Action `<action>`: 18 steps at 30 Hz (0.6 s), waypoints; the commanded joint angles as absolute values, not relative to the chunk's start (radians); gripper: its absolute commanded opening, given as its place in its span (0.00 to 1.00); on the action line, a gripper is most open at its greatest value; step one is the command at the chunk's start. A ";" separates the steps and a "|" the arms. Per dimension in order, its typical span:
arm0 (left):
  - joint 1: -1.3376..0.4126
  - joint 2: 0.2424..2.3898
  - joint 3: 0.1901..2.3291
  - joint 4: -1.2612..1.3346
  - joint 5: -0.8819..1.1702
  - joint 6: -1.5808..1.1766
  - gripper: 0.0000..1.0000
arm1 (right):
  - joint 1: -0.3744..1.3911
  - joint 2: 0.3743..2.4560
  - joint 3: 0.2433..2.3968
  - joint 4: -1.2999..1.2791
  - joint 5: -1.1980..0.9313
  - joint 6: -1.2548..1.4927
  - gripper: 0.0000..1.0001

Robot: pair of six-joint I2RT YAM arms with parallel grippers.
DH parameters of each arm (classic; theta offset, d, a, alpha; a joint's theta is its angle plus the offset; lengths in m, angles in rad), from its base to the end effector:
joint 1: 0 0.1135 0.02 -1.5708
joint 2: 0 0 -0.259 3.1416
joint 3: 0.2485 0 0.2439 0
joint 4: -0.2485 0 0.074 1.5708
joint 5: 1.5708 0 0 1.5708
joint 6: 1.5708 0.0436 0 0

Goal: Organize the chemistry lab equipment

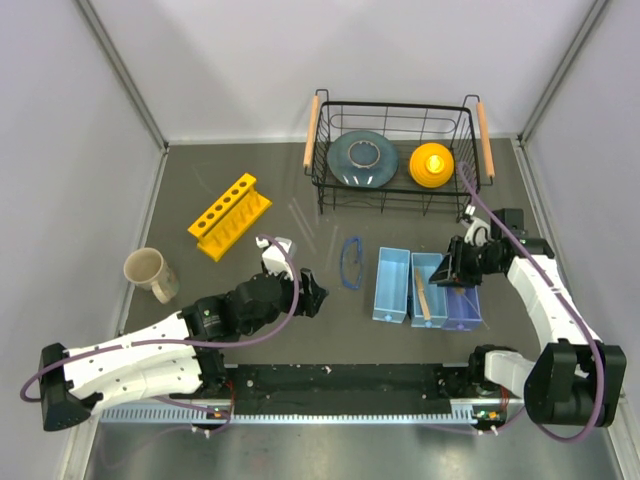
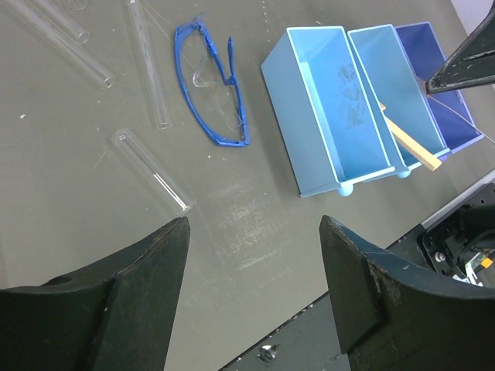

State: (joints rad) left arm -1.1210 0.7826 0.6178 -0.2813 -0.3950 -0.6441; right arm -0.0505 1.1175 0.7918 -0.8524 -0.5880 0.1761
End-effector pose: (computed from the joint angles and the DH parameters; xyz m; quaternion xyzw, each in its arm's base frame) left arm 0.0944 -0.1570 0.2672 0.0943 0.8308 -0.2984 0.4603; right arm 0.1929 0.0145 0.2256 0.0500 0.9391 0.2954 0.1685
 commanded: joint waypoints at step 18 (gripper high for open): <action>-1.052 0.793 0.687 -0.486 -0.480 -0.597 0.83 | -0.241 1.052 0.853 -0.785 -1.040 0.028 0.42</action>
